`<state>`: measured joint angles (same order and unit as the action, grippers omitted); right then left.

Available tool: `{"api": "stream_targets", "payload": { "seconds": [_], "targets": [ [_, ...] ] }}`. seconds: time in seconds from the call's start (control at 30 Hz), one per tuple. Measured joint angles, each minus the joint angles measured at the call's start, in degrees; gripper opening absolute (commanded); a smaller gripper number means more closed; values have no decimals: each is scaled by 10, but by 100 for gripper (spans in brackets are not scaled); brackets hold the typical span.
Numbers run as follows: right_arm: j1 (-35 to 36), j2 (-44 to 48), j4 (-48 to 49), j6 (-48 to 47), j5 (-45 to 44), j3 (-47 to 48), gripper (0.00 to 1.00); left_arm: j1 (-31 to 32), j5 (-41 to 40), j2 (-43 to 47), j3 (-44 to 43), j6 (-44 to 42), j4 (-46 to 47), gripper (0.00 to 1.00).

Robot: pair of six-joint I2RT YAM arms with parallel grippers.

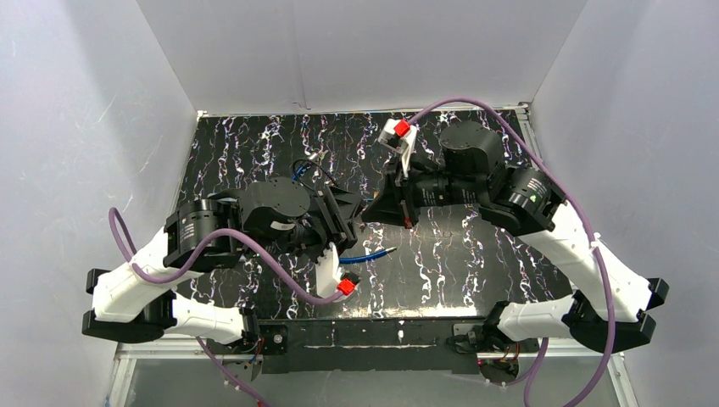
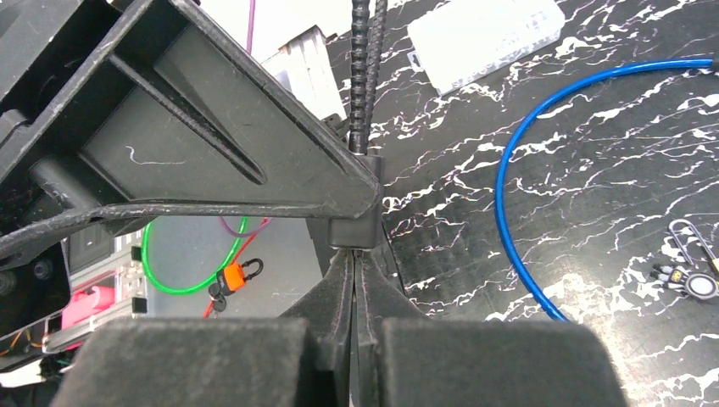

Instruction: Unlock with the key

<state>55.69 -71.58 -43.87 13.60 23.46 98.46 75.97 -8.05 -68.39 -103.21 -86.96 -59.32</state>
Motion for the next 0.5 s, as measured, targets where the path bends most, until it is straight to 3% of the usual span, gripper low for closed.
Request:
{"api": "stream_targets", "payload": {
  "seconds": [0.27,0.5],
  "targets": [
    [2,54,32,17,-50,-56,1,2,4,5,40,86,66,0],
    [3,29,16,24,-28,-34,1,11,6,39,85,51,88,0]
  ]
}}
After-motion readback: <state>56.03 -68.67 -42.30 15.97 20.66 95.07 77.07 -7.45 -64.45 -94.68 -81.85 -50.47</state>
